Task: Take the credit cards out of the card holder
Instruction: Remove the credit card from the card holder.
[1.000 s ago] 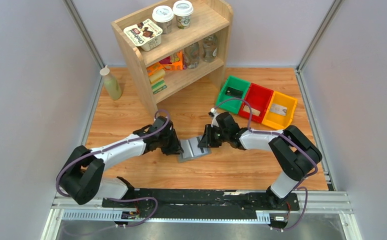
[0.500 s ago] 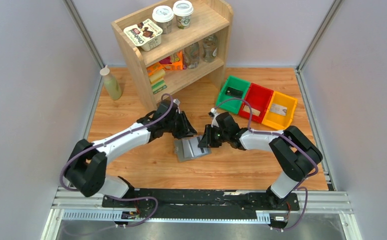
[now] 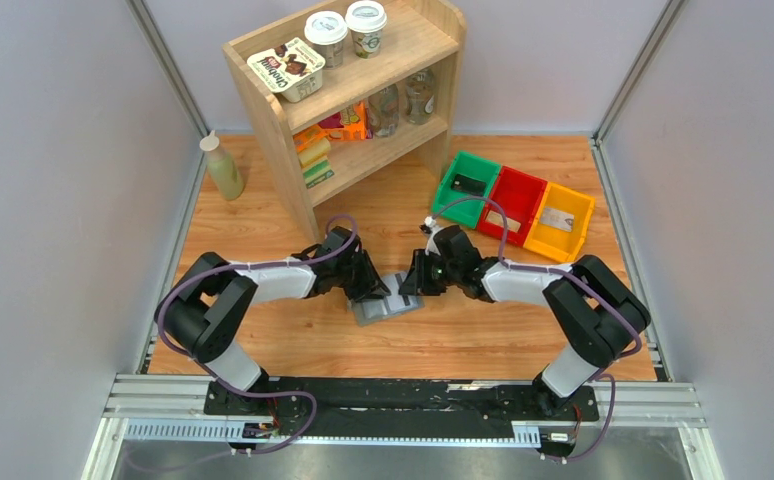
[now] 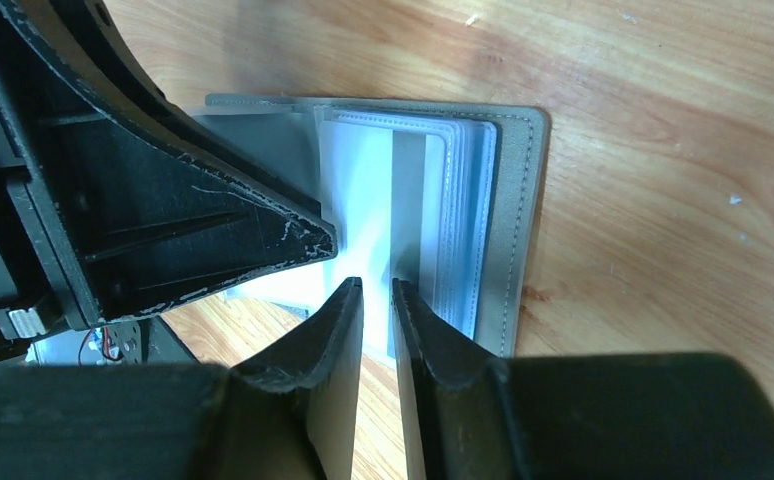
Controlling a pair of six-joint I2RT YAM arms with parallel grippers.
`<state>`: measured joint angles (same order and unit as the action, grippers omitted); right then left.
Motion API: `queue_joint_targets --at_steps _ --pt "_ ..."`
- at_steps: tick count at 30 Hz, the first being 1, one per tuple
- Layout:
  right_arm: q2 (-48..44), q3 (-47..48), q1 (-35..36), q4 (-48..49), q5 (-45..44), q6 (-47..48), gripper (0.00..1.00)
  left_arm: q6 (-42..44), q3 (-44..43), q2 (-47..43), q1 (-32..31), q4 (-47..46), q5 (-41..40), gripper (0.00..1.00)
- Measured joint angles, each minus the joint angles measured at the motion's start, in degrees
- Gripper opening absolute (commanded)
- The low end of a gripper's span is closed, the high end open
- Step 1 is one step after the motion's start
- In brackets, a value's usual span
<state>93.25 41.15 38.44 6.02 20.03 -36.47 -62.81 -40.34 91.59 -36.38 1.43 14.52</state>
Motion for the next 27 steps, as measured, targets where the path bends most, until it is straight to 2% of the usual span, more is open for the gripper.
queue_joint_targets --at_steps 7,11,12,14,27 --pt "-0.7 -0.66 -0.02 -0.11 -0.22 -0.17 0.27 -1.31 0.74 1.77 0.0 -5.49 0.87 0.34" --pt "-1.73 -0.83 -0.02 -1.29 -0.7 -0.15 0.28 -1.42 0.76 2.36 0.0 -7.41 1.46 0.29" --pt "-2.03 -0.92 -0.02 -1.73 -0.96 -0.15 0.28 -1.42 0.81 2.4 0.0 -7.69 1.53 0.24" --pt "-2.47 -1.01 -0.02 -2.49 -1.14 -0.13 0.28 -1.51 0.96 2.4 0.0 -8.2 1.64 0.23" --pt "-2.51 -1.29 -0.02 -2.32 -1.25 -0.2 0.28 -1.46 0.92 2.4 -1.79 -9.99 2.58 0.26"
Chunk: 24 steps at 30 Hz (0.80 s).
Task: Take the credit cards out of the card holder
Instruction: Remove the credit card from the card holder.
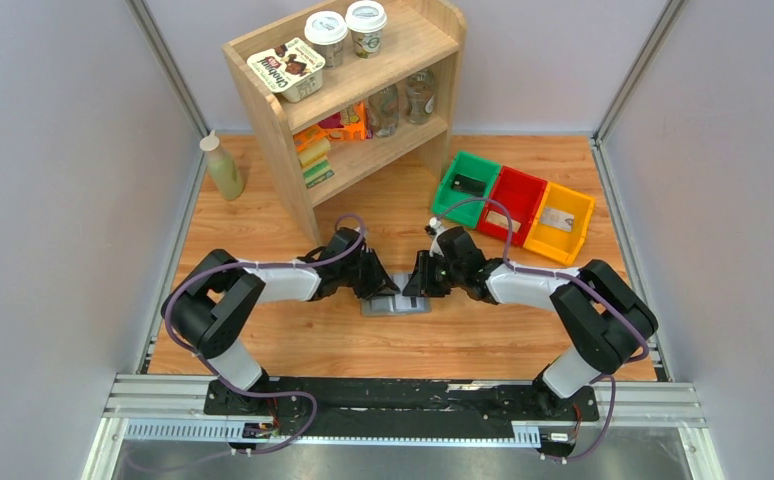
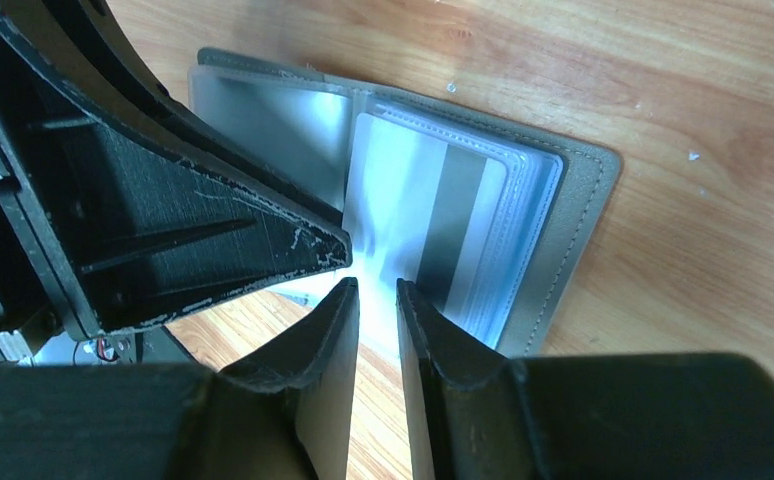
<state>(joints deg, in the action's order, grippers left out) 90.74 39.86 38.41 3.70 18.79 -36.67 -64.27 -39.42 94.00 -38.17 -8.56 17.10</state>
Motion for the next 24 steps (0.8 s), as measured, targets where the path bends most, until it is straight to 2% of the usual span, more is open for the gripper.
queue_joint_targets --at_steps 7,12,24 --pt "-0.48 0.0 0.0 -0.61 -0.24 0.07 0.3 -0.13 0.0 0.0 -0.98 -0.15 0.13 0.26" --pt "-5.18 0.09 -0.42 -6.1 -3.8 0.83 0.31 -0.2 0.0 0.0 -1.2 0.13 0.0 0.27" --pt "-4.68 1.05 -3.58 -8.96 -3.74 2.45 0.18 -0.81 0.0 0.0 -1.2 0.48 -0.7 0.34"
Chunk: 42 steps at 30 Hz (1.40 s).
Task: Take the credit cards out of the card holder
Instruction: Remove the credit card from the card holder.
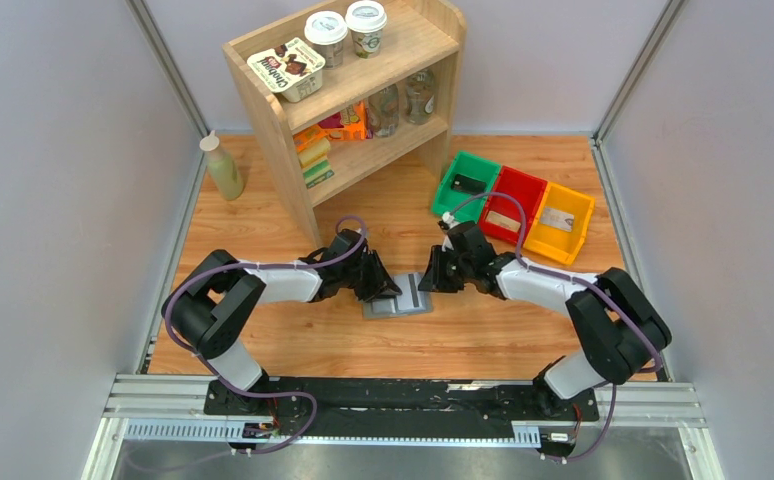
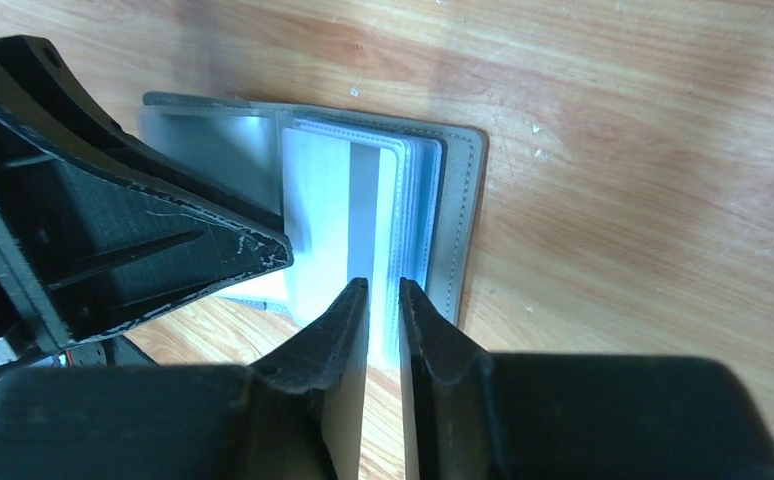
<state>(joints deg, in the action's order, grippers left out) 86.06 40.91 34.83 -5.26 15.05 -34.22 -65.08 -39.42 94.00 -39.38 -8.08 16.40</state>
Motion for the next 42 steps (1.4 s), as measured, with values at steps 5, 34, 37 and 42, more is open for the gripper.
queue_joint_targets --at_steps 5,34,37,42 --pt "1.97 0.31 0.0 0.0 0.98 0.28 0.13 -0.44 0.0 0.0 0.0 0.15 -0.55 0.36" --pt "4.66 1.07 -0.07 1.14 4.04 1.29 0.07 -2.36 4.11 -1.64 0.11 -5.2 -0.09 0.13" --pt "4.66 1.07 -0.04 1.18 4.02 1.31 0.07 -2.75 5.33 -3.43 0.11 -6.05 0.07 0.11" --pt "4.63 1.07 -0.04 1.22 4.24 1.36 0.08 -2.69 6.84 -4.76 0.07 -7.74 0.07 0.03"
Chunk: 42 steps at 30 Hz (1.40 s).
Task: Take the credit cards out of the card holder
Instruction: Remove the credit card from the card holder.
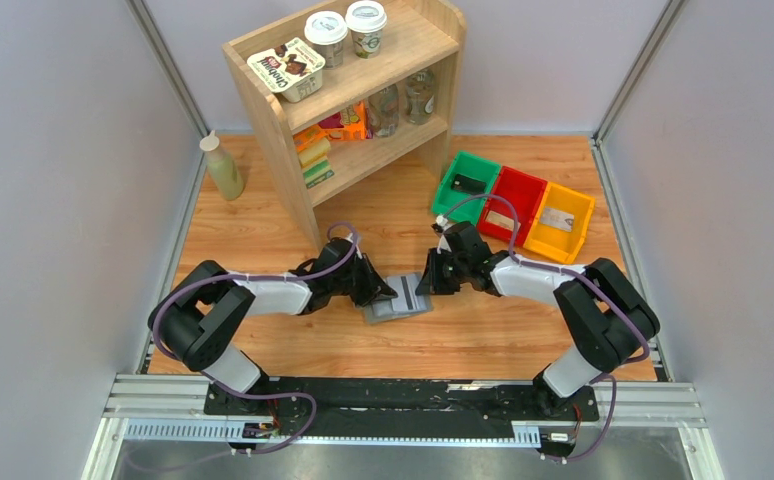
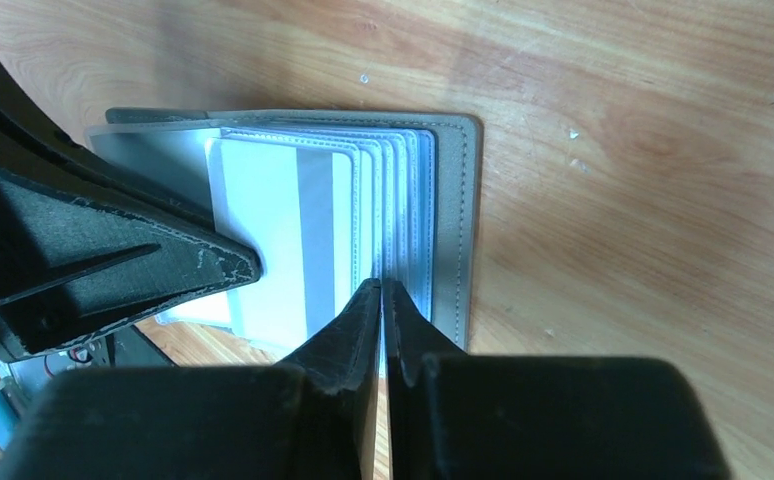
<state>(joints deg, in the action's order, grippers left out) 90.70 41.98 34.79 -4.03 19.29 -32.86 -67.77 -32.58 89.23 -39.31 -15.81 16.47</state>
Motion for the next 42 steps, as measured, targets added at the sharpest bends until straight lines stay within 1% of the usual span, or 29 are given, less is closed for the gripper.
queue_joint_targets --at_steps 6,11,18,22,26,30,32,36,42 --pt "-1.25 0.02 0.02 0.24 2.25 -0.13 0.09 -0.07 1.46 0.0 0.0 -2.45 0.24 0.03" --pt "-1.79 0.76 0.0 2.93 5.46 -0.57 0.09 -0.28 2.58 0.11 0.0 -4.48 0.5 0.03" --pt "1.07 1.55 0.0 6.08 6.56 -1.01 0.08 -0.55 3.34 0.17 0.0 -5.97 0.61 0.04" --pt "2.97 0.72 0.0 7.19 6.58 -1.25 0.08 -0.96 4.07 0.17 0.02 -6.91 0.59 0.07" --pt "3.23 -0.98 -0.28 8.9 6.86 -1.81 0.08 -1.86 6.05 0.17 0.07 -8.68 0.52 0.15" --pt "3.23 -2.38 -0.66 10.86 7.52 -2.12 0.08 -3.76 8.98 0.2 0.35 -12.96 0.59 0.23" --pt "3.23 -2.84 -0.87 11.72 7.82 -2.29 0.08 -4.39 9.99 0.35 0.39 -14.86 0.59 0.25" --pt "3.23 -3.28 -1.03 12.61 8.02 -2.38 0.08 -5.44 11.5 0.87 0.46 -17.59 0.66 0.28" --pt "3.61 -3.67 -1.14 13.84 8.74 -2.51 0.08 -5.79 13.05 0.87 0.46 -20.81 0.85 0.27"
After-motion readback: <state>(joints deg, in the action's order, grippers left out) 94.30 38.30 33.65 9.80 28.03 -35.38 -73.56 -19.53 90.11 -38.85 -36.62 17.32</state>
